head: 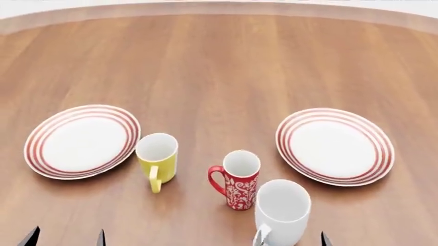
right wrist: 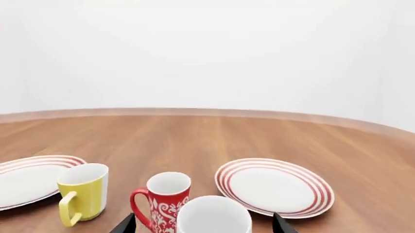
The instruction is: Put the red mug on the left plate.
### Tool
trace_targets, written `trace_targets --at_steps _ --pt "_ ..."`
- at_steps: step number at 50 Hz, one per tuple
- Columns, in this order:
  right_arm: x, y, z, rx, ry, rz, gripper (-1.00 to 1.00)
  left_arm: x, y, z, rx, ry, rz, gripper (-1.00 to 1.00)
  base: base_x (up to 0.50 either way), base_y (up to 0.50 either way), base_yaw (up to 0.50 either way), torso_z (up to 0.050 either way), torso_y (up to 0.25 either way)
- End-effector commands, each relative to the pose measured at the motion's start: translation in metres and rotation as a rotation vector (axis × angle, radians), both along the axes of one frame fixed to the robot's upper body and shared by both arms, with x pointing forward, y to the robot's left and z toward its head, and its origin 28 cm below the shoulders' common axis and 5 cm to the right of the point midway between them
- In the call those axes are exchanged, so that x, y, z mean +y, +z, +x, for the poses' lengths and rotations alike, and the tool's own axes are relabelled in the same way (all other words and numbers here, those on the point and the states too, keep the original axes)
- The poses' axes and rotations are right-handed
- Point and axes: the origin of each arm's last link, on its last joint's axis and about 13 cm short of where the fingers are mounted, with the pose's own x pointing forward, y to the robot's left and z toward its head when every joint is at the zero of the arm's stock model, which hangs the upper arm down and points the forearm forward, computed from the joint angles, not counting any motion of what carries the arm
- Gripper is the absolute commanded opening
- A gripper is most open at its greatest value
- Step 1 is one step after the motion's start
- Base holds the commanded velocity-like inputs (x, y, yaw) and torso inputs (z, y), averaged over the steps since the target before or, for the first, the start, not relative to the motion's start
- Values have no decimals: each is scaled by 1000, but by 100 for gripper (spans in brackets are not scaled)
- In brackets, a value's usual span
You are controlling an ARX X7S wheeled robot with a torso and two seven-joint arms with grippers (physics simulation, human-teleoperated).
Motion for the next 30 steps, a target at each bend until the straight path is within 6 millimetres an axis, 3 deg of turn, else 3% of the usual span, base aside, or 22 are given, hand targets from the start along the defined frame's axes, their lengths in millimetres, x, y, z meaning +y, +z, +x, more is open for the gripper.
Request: trace_targets --at_steps 1,30 --pt "1 2 -2 -13 7 -2 100 0 -1 1 2 4 7 100 270 293 0 0 0" --pt "2 3 -4 -12 23 22 100 1 -2 1 9 4 5 100 298 294 0 0 0"
